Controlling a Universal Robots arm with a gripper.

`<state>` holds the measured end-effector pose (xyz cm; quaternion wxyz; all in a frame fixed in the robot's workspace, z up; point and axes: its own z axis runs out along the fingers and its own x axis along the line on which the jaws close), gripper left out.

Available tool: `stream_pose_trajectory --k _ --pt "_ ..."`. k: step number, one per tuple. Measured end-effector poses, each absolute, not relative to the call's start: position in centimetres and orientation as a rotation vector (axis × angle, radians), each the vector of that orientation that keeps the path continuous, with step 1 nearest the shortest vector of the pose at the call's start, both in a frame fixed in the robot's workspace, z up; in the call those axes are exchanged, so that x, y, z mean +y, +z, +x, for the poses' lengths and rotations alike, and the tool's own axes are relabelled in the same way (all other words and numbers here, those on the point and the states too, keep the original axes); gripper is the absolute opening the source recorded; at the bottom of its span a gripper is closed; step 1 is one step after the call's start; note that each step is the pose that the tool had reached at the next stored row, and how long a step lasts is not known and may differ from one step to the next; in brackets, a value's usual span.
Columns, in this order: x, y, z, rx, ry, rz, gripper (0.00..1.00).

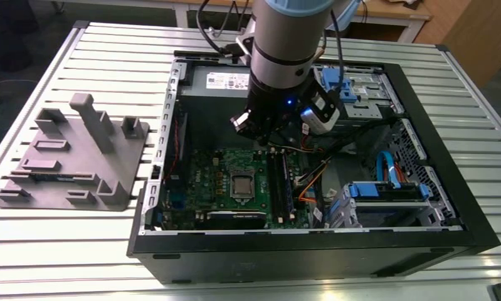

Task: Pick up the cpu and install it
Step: 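Install the first cpu locking lever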

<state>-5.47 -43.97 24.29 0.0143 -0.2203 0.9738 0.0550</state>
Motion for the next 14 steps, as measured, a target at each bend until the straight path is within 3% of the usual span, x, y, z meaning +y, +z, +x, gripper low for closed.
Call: stream_pose_trajectory --k 14 --pt "-43.97 24.19 -6.08 3.013 0.164 -0.683 0.10"
